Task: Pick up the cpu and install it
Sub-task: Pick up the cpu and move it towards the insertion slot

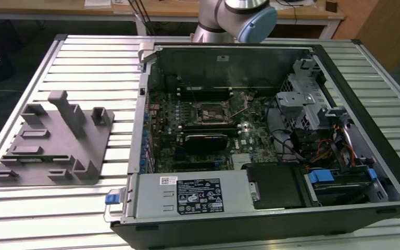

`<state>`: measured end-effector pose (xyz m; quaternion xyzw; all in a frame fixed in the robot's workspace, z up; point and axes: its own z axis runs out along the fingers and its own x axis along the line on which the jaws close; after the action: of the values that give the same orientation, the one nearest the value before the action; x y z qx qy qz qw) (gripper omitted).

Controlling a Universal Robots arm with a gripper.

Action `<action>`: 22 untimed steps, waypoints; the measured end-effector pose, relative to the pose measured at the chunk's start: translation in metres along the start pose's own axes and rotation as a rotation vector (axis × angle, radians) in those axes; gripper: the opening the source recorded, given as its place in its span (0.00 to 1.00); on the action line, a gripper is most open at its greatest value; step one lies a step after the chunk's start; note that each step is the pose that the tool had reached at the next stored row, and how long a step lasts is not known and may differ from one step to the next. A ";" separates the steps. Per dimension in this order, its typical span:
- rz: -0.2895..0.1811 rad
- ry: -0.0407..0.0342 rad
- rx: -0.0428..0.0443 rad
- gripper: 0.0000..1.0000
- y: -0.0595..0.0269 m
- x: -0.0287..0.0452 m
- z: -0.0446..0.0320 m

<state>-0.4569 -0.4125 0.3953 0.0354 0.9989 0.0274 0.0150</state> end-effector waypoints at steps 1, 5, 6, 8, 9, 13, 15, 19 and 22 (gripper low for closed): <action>0.000 -0.0001 -0.0001 0.55 0.0001 -0.0007 0.0001; 0.000 -0.0001 0.0000 0.55 0.0004 -0.0035 0.0001; 0.000 -0.0001 -0.0001 0.55 0.0004 -0.0042 0.0002; 0.000 -0.0001 0.0000 0.55 0.0006 -0.0057 0.0002; 0.000 -0.0001 -0.0001 0.55 0.0007 -0.0064 0.0003; 0.000 0.0000 0.0000 0.55 0.0010 -0.0092 0.0003; 0.000 0.0000 0.0000 0.55 0.0011 -0.0106 0.0004; 0.000 0.0000 0.0000 0.55 0.0015 -0.0132 0.0005; 0.000 -0.0001 -0.0001 0.55 0.0018 -0.0153 0.0006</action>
<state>-0.4415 -0.4118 0.3953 0.0355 0.9989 0.0274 0.0150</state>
